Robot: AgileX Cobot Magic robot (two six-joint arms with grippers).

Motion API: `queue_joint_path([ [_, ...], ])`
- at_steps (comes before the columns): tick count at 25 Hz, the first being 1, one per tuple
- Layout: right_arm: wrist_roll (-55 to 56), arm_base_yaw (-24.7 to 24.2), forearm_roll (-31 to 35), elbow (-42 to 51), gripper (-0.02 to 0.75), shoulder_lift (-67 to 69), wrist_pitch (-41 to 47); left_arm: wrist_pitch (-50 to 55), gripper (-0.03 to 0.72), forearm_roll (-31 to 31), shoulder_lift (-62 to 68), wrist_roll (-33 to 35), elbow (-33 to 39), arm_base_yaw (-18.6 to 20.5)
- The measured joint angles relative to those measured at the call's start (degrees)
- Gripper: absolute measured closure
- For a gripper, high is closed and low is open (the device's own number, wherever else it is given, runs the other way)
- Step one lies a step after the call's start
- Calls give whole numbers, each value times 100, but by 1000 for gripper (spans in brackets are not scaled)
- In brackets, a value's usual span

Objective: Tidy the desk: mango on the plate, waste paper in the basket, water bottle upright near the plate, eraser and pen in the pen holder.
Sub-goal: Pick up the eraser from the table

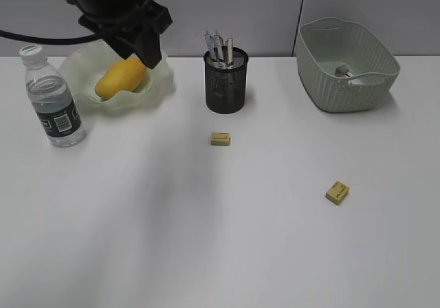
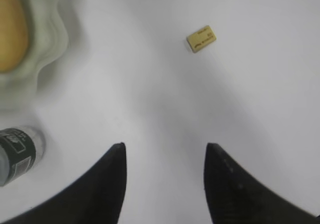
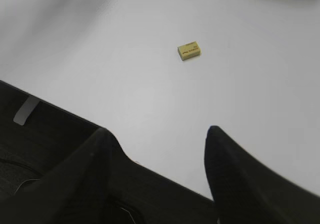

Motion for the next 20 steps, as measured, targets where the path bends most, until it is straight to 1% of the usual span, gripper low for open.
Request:
queue_joint_path([
  [4,0,0,0,0,264,0,0,5,301,16,-425,-227,81,0],
  [8,0,0,0,0,264,0,5,5,301,48,-1037,-257,606,0],
  [11,-5,0,0,0,264,0,5,7,302,142,-1585,-261,1303,0],
  [14,-5,0,0,0,264,0,5,-47,302,167,-2210,-261,2145,0],
  [20,-5,0,0,0,264,0,5,-708,306,172,-3525,-261,3904,0],
])
